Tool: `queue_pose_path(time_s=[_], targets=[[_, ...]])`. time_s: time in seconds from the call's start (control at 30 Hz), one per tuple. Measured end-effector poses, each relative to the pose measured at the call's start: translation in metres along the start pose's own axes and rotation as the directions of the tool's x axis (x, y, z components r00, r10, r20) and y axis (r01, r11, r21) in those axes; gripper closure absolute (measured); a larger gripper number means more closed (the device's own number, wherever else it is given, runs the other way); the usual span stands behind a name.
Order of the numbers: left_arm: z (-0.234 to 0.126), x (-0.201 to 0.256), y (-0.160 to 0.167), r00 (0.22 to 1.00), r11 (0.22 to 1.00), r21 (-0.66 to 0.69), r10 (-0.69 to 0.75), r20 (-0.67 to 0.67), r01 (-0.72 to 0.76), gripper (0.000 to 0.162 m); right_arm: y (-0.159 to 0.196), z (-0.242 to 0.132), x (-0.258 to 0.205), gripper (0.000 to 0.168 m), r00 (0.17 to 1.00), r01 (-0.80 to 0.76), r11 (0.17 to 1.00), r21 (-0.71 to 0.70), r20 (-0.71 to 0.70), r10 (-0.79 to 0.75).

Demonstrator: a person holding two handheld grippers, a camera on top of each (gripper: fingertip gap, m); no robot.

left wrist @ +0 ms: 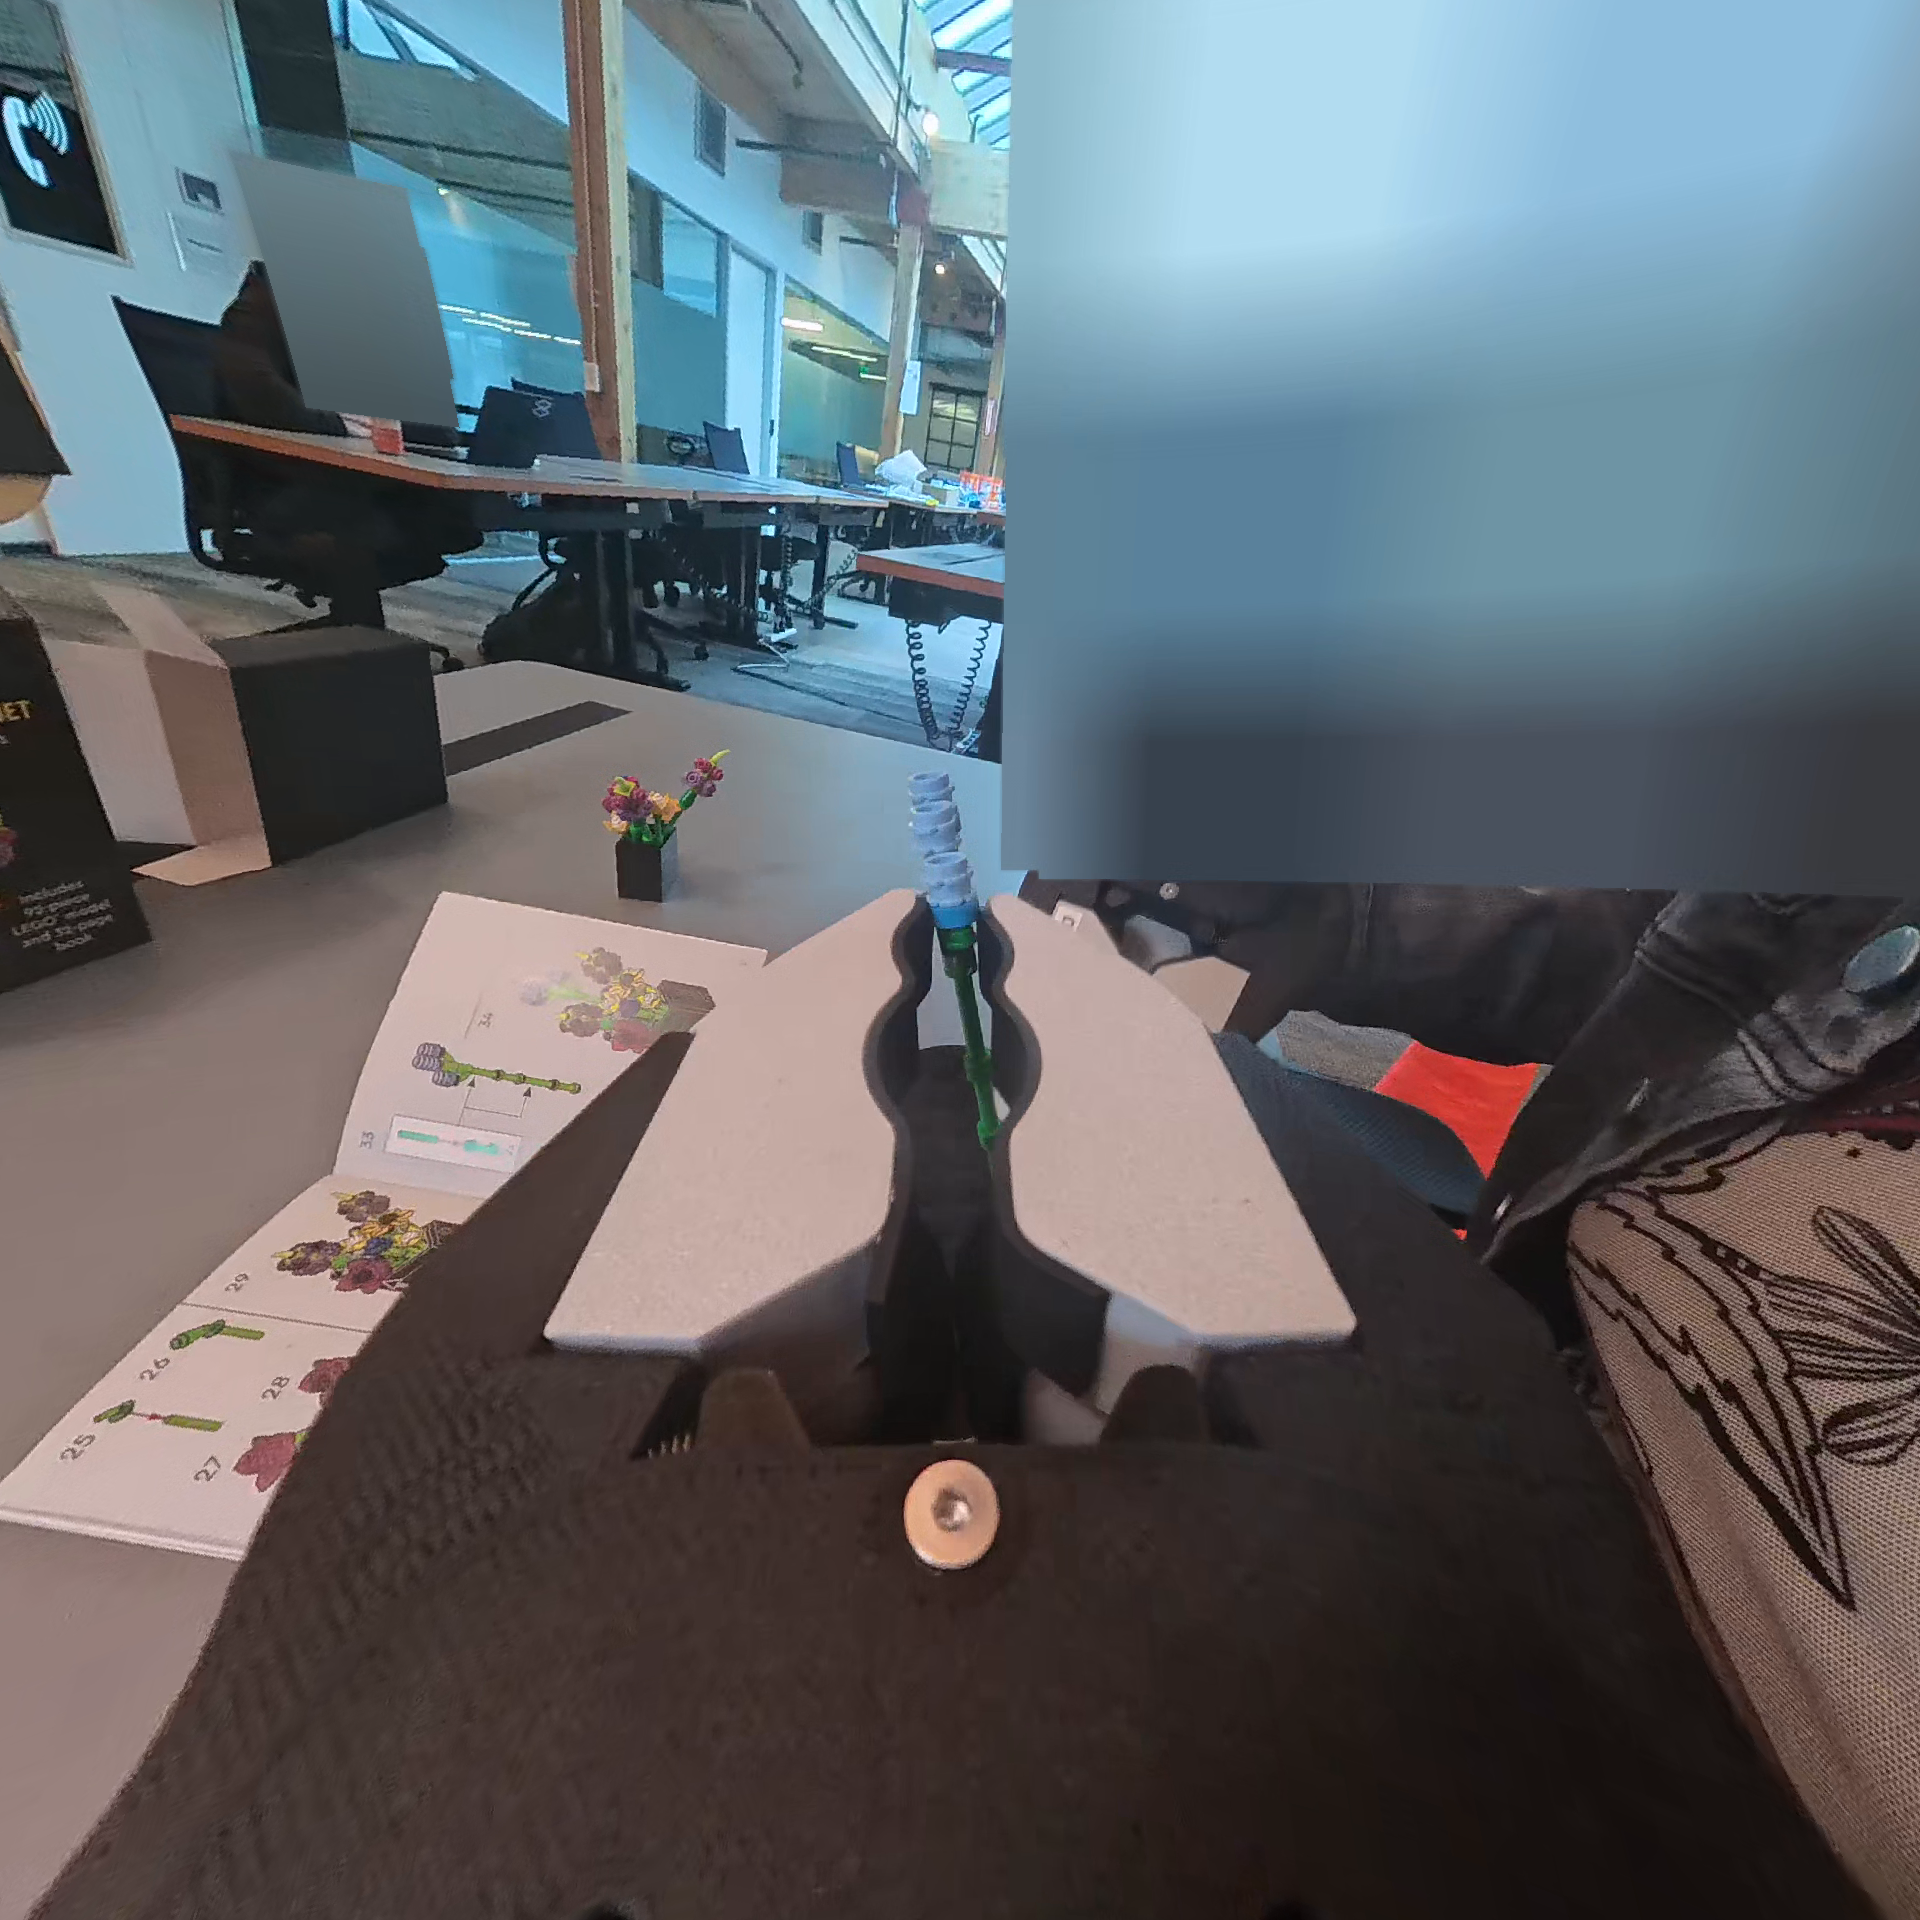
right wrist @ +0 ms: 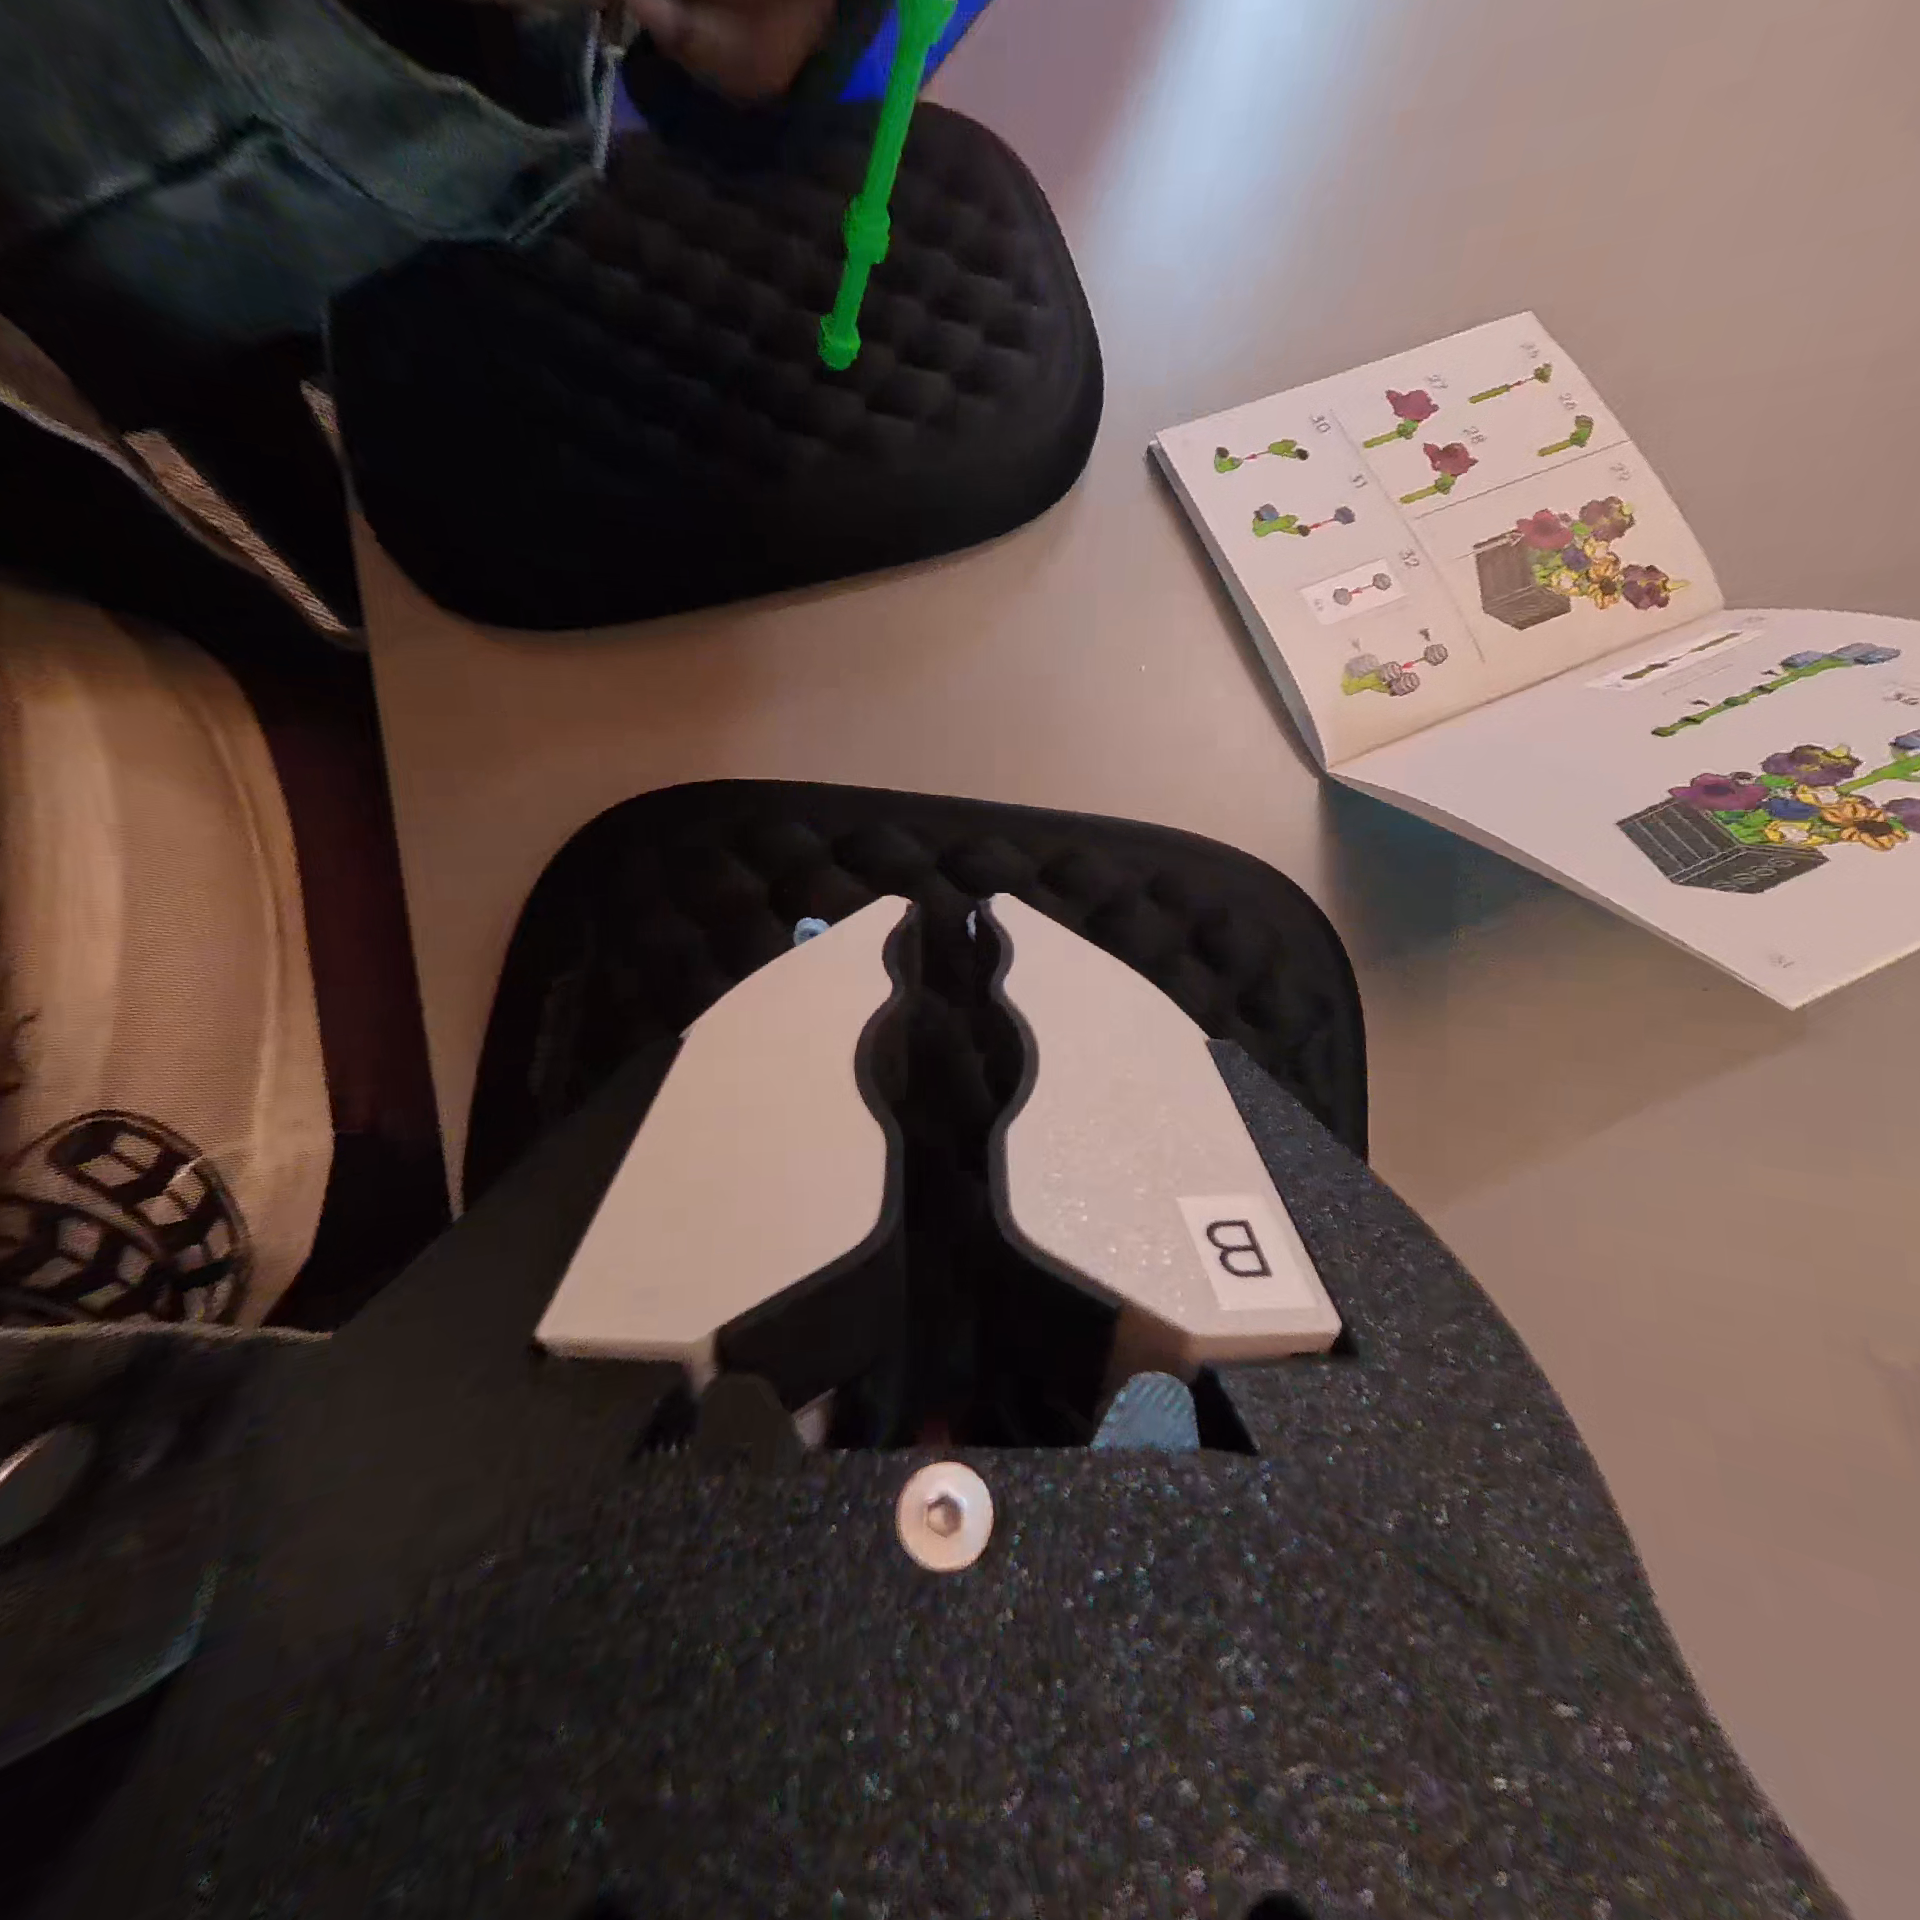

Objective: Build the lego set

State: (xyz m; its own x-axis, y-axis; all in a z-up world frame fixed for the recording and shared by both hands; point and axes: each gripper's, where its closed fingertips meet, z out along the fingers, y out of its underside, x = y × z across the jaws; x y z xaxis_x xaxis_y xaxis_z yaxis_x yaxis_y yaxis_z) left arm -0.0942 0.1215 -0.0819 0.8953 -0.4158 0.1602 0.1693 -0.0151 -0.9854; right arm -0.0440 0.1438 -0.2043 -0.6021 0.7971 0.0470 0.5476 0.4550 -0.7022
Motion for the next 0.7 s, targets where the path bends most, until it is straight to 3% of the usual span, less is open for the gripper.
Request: queue_pose_path(time_s=[0.2, 0.47, 0.7], targets=[[-0.001, 0.005, 0.003, 0.999, 1.000, 0.008, -0.004, -0.035, 0.004, 0.154, 0.005, 0.004, 0.005, 0.158, 0.998, -0.029, 0.999, -0.024, 0.050, 0.031], [-0.004, 0.002, 0.003, 0.999, 0.998, 0.047, -0.031, -0.014, 0.031, 0.154, 0.012, 0.013, 0.006, 0.160, 0.999, 0.054, 0.994, -0.100, 0.014, -0.052], [-0.001, 0.003, 0.006, 0.999, 0.998, 0.042, -0.039, -0.023, 0.040, 0.154, 0.012, 0.015, 0.007, 0.162, 0.999, 0.052, 0.995, -0.084, 0.007, -0.052]])
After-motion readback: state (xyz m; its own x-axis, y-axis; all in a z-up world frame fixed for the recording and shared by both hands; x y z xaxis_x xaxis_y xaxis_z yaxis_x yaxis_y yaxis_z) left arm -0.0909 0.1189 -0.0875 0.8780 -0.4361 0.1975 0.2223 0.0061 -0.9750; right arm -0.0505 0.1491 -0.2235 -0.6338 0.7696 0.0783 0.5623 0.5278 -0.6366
